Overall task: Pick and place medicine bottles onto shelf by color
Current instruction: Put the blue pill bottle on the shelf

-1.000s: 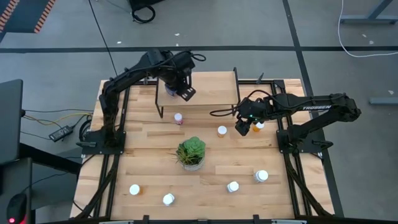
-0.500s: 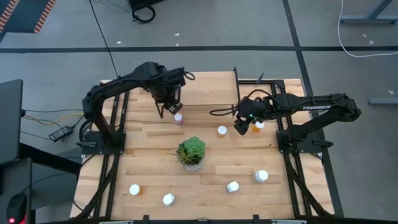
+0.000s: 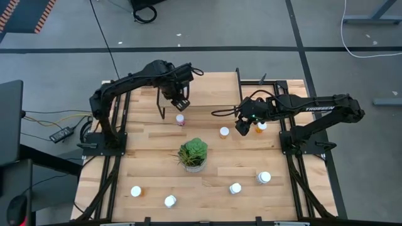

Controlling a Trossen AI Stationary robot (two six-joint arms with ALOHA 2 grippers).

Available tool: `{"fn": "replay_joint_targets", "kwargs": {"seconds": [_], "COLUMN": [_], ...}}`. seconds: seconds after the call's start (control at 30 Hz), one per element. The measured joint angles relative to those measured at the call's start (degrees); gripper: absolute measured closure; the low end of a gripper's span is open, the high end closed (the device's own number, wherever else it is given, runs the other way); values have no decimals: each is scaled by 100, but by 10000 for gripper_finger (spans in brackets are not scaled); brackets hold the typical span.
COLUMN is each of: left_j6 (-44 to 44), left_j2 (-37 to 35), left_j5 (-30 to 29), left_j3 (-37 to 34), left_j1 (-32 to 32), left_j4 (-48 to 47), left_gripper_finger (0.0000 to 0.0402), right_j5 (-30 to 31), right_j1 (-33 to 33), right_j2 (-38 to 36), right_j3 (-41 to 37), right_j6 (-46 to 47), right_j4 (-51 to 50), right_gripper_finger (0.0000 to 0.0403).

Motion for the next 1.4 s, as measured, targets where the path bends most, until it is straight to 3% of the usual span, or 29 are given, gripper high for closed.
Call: {"fn": "replay_joint_targets", "kwargs": {"seconds": [0.7,1.2,1.4], "left_j6": [171,125,17], "left_j2": [243,240,158], "left_j5": [-90,-627,238], "left_j3": [-2,-2,1], "left_j1": [682,837,594], "left_j4": [427,755,617], "left_gripper_finger": [278,292,291], "right_j5": [-87,-86,-87], "right_j1": [4,4,5], "right_j2": [0,0,-1], "right_j3": [0,0,0], "right_j6": [207,206,206], "right_j4": [-2,-2,-2], "right_gripper_finger": [93,93,93]}}
